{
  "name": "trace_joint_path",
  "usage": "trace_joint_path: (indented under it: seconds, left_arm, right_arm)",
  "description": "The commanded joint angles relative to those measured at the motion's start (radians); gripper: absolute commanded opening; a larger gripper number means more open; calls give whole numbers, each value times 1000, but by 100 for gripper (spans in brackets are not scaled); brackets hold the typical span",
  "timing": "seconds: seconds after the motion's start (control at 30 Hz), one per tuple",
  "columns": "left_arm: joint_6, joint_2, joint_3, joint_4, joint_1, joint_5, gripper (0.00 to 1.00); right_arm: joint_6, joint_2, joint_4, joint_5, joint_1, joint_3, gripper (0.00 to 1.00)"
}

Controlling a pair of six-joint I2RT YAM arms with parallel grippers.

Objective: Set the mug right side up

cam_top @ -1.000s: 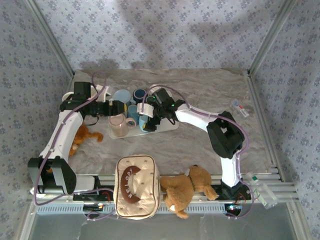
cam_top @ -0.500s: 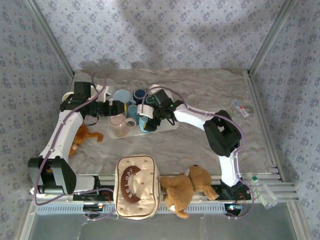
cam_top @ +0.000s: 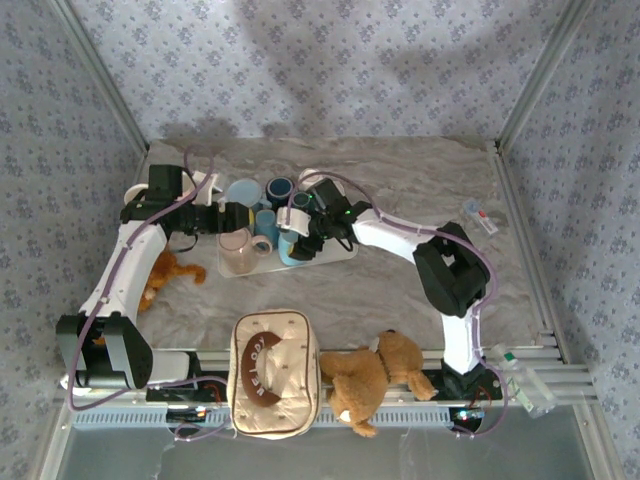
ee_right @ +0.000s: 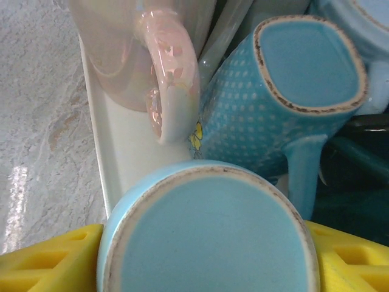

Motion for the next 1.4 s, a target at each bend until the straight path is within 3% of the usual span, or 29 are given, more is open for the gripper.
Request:
trace_joint_path:
  seconds: [0.0, 0.27, 0.47, 0.67, 0.9, 1.1, 1.23, 1.37]
  left_arm:
    - [-7, -5, -9, 11, 5, 43, 71]
    - [-28, -20, -27, 60, 3, 80, 71]
    - [-55, -46, -57, 125, 3, 160, 71]
    - [-88, -77, -79, 191, -11, 210, 72]
    - [-136, -100, -106, 286, -13, 294, 71]
    - [-264, -157, -152, 474, -38, 306, 73]
    - [-380, -213, -190, 647, -75, 288, 74]
    - [-434, -286, -218, 770, -117, 215, 75]
  right_arm:
    - [72, -115, 40, -37, 10, -36, 68]
    - [161, -281, 130, -8, 11, -143, 67]
    - [325, -434, 206, 3, -3, -202, 66]
    - [627, -575, 451, -45, -66, -329, 61]
    - [888, -677, 526, -3, -103, -342, 56]
    - [1150, -702, 573, -23, -151, -331, 51]
    - [1331, -672, 558, -143, -206, -285, 52]
    - [1392, -658, 554, -159, -223, -272, 51]
